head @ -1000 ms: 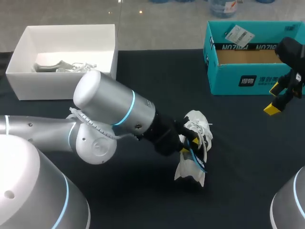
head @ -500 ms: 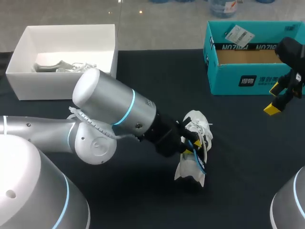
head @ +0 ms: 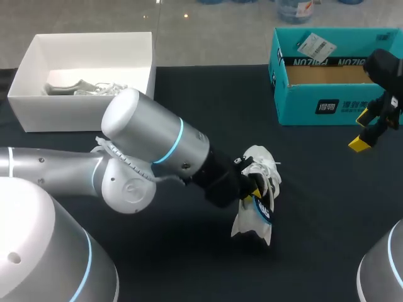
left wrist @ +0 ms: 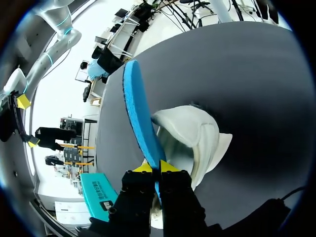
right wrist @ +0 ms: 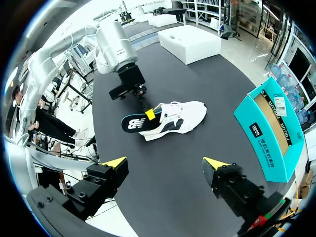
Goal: Take the shoe out of the shoebox, open the shoe tongue, remove and reinsert the insole, then place the shoe into the shoebox
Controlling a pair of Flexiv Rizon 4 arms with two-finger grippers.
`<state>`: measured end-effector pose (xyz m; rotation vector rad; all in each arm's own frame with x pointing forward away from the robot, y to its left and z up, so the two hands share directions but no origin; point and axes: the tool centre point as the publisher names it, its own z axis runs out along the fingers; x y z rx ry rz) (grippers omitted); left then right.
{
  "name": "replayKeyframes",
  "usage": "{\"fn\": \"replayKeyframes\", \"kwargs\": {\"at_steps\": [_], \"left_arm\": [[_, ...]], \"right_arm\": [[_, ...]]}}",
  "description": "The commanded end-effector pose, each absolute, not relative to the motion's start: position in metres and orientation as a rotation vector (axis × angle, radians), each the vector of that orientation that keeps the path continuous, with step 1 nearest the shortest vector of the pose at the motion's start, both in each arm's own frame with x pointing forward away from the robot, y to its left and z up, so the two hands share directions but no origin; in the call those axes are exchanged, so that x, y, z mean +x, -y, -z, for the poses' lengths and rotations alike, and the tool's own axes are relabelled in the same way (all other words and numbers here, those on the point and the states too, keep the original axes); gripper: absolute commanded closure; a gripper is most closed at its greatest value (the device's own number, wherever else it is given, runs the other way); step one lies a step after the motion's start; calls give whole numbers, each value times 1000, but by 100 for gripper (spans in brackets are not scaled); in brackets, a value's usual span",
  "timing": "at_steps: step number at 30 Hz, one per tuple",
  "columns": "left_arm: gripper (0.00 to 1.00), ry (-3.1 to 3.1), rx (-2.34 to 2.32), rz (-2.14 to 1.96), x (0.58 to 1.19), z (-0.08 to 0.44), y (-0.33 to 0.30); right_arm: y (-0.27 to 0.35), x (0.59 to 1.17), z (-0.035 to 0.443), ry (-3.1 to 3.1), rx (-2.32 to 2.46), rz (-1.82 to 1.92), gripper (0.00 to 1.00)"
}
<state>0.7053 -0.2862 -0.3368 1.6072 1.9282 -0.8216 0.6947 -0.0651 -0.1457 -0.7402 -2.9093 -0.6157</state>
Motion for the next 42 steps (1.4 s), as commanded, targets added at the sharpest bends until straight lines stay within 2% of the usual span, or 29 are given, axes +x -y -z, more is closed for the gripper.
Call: {"fn": "replayKeyframes", "kwargs": {"at_steps": [1, 10, 16, 17, 20, 23, 30, 33, 35, 42], "left_arm": [[100, -1925, 1624, 797, 714, 346, 289], [100, -1933, 1618, 777, 716, 363, 288], [100, -1936, 1602, 792, 711, 354, 284], [96, -1935, 1600, 792, 711, 352, 282], [75, -1933, 1580, 802, 711, 345, 280], [73, -1931, 1565, 814, 710, 337, 278], [76, -1921, 1563, 840, 701, 330, 284], [81, -1915, 1574, 851, 697, 331, 287], [100, -1911, 1583, 856, 696, 331, 288], [100, -1892, 1597, 828, 704, 335, 284]], "right_arm": [[64, 697, 146, 2907, -739, 609, 0], [64, 697, 146, 2907, -739, 609, 0], [64, 697, 146, 2907, -739, 609, 0], [64, 697, 146, 2907, -739, 609, 0], [64, 697, 146, 2907, -739, 609, 0], [64, 697, 146, 2907, -739, 609, 0], [64, 697, 146, 2907, -739, 609, 0], [64, 697, 146, 2907, -739, 609, 0], [64, 697, 146, 2907, -739, 609, 0], [64, 697, 146, 2907, -739, 609, 0]]}}
